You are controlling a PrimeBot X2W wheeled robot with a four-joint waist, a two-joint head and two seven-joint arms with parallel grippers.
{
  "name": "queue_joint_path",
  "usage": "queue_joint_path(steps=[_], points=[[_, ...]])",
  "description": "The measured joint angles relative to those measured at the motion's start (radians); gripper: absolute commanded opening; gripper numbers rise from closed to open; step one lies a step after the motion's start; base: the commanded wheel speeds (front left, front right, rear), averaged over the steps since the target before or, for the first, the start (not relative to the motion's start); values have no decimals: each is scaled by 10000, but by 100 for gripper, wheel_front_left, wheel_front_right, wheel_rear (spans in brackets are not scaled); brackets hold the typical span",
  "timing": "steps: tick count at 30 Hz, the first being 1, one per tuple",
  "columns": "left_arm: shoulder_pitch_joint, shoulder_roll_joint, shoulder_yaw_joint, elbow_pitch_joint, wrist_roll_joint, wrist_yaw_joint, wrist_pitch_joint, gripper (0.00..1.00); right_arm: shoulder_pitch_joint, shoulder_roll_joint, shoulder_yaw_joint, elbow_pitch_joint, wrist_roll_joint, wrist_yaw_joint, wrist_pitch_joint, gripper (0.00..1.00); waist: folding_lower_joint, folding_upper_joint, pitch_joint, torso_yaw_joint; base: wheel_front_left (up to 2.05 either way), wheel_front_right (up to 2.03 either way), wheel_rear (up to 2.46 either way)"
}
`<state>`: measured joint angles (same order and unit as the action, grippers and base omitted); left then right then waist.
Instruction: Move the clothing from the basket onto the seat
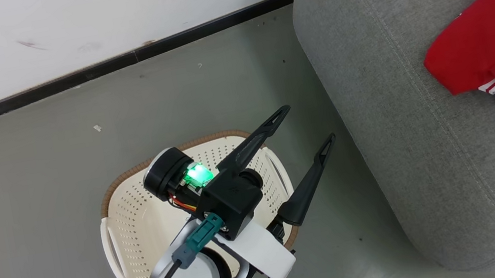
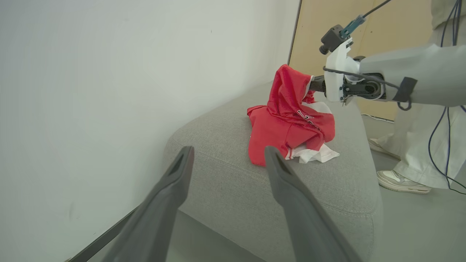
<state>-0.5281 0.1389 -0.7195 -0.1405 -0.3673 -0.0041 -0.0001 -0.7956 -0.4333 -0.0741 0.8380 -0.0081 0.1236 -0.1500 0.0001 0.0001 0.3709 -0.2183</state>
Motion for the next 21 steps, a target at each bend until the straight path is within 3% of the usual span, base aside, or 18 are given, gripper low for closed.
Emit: queue_joint_path(steps=[20,21], points=[[-381,29,84,364,-21,-251,0,100,126,573,-360,976,-226,0,-802,0,0,0,348,20,0,0,0],[-381,29,138,403,-27,-249,0,100,126,606,-387,988,-230,0,-805,9,0,0,334,-1,0,0,0]])
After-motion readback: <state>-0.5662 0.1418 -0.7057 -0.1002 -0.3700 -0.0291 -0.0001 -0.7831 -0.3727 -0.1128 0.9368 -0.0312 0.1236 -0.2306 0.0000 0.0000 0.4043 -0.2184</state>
